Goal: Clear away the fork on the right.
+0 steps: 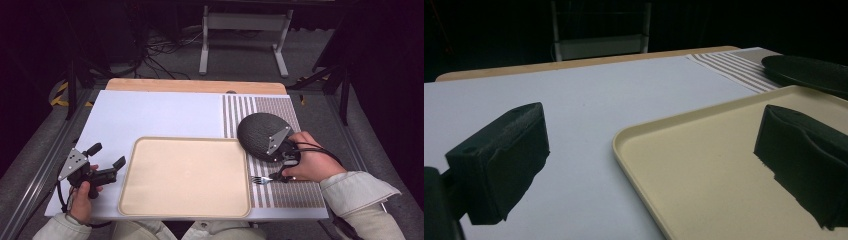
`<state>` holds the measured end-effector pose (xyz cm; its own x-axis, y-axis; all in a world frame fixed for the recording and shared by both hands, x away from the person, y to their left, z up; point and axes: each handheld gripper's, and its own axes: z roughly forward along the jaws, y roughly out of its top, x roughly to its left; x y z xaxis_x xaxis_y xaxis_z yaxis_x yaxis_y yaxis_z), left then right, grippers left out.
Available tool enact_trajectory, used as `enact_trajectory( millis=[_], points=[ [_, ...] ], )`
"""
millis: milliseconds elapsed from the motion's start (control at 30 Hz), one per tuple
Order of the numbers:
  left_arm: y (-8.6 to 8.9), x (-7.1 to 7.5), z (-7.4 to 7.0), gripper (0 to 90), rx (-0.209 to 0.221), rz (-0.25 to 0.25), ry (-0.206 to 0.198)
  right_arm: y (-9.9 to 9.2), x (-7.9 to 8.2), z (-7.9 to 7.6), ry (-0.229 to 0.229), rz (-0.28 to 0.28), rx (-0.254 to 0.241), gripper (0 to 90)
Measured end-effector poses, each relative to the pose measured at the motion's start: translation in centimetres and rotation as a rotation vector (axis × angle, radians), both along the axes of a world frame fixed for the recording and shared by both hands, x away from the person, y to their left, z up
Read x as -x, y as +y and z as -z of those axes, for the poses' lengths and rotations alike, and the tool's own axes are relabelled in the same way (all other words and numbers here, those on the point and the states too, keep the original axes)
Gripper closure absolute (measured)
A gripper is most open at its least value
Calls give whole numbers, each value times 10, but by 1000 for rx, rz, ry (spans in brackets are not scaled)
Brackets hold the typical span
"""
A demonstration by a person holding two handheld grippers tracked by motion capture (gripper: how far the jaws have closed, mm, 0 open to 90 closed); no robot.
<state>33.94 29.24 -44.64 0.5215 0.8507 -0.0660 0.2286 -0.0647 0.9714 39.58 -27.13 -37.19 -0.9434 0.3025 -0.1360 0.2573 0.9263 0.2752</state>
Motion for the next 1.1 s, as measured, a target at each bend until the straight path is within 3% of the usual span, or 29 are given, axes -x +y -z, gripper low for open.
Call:
enact_trajectory(
  millis=[267, 400, 667, 800, 1000, 1100],
  points=[
    [0, 0, 0, 17, 0, 0, -1, 0, -1, 3, 28, -29, 58, 109],
    [0, 0, 0, 17, -1, 1, 0, -2, -1, 7, 66, -30, 84, 156],
    [0, 0, 0, 17, -2, 0, 0, -5, -2, 17, 67, -79, 142, 207],
    [0, 0, 0, 17, -2, 0, 1, -7, -2, 23, 96, -73, 152, 267],
    [0, 0, 0, 17, -2, 0, 1, -8, -1, 32, 162, -111, 214, 380],
    [0, 0, 0, 17, -3, 0, 1, -7, -2, 36, 173, -142, 252, 461]
  ],
)
